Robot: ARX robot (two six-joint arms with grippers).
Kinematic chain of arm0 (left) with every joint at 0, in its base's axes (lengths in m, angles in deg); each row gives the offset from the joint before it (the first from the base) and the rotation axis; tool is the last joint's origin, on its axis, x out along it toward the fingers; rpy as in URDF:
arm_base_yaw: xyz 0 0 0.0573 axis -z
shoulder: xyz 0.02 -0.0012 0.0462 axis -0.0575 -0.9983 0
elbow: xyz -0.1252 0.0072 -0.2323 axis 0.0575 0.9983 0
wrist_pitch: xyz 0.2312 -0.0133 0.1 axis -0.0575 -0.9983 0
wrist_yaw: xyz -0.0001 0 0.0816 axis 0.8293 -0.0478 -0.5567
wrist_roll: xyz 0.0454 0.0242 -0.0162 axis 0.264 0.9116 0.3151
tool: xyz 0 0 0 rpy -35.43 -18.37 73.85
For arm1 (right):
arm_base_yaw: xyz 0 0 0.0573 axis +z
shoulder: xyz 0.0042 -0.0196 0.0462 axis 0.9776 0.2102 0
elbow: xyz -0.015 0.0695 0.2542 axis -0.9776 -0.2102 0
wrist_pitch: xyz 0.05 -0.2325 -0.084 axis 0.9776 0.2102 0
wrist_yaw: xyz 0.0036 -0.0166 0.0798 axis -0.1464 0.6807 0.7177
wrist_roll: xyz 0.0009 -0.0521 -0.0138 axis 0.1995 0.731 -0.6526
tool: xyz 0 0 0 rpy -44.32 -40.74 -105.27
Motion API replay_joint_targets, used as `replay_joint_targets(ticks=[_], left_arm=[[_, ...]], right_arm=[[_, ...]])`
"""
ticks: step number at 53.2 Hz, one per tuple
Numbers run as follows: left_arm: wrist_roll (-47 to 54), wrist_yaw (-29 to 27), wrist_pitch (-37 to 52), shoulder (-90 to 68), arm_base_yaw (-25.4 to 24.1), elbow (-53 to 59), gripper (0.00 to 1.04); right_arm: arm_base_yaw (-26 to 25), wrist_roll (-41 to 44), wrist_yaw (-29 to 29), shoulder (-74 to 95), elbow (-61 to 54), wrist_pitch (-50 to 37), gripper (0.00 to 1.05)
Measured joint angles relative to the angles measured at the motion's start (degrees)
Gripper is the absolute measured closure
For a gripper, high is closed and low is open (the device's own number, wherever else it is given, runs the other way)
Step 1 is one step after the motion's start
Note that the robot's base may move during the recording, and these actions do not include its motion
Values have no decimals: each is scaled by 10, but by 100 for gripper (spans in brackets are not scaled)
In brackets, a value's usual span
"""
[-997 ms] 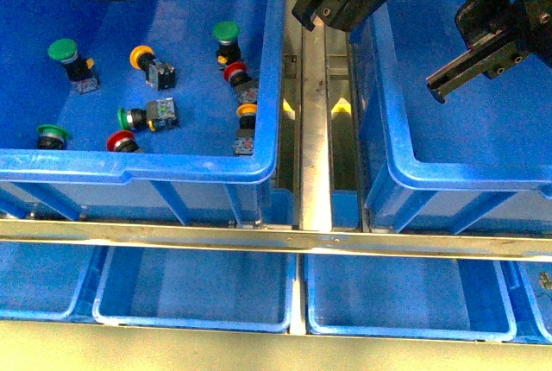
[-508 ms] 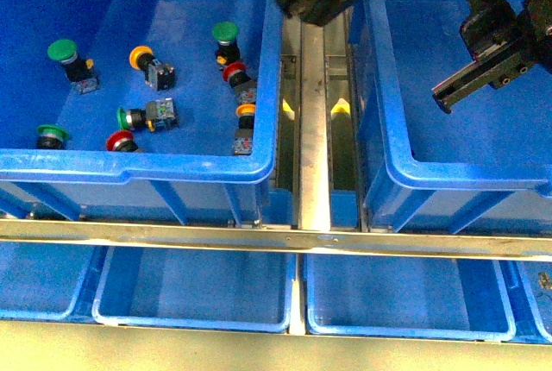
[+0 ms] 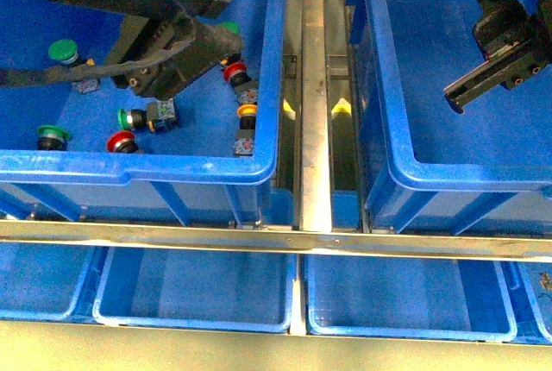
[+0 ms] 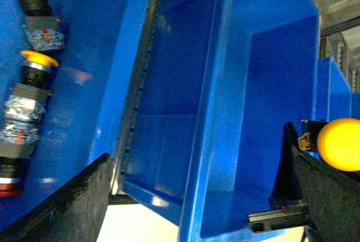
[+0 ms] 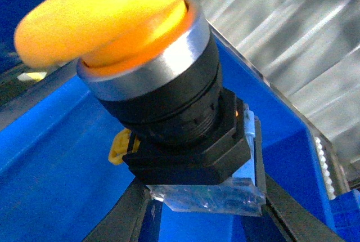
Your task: Pick red and yellow buttons and place in box
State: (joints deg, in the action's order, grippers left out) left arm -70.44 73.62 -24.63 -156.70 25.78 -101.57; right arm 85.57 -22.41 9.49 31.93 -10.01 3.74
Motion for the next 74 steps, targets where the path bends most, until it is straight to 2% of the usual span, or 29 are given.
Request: replay_joint_targets(ticks=[10, 20, 33, 40, 44, 50, 53, 57, 60, 66, 74], left_arm=[[58, -17, -10, 51, -19, 58, 8], [133, -59, -25, 116, -55, 135, 8], [242, -145, -83, 292, -67, 258, 8], [267, -216, -180, 457, -33, 336, 8], [251, -267, -260, 551, 2, 367, 8], [235, -345, -324, 635, 60, 385, 9], [284, -408, -226, 689, 89, 432, 17], [360, -419, -118, 749, 87, 482, 28], [412, -408, -84, 789, 71, 483, 37], [474, -353, -121, 848, 15, 484, 55], [500, -284, -167, 894, -56, 484, 78]], right_arm=[[-8, 0, 5, -12, 0, 16, 73], [-22, -4, 11, -31, 1, 37, 73], [-43, -18, 29, -74, 0, 76, 73], [-53, -28, 40, -121, -8, 109, 73], [-57, -38, 49, -155, -19, 135, 73], [-61, -46, 57, -185, -32, 156, 73], [-65, -48, 63, -203, -41, 170, 73], [-72, -53, 68, -224, -52, 188, 73], [-80, -55, 69, -241, -59, 207, 73], [-94, -62, 84, -269, -76, 235, 73], [-104, -66, 99, -284, -88, 252, 73]])
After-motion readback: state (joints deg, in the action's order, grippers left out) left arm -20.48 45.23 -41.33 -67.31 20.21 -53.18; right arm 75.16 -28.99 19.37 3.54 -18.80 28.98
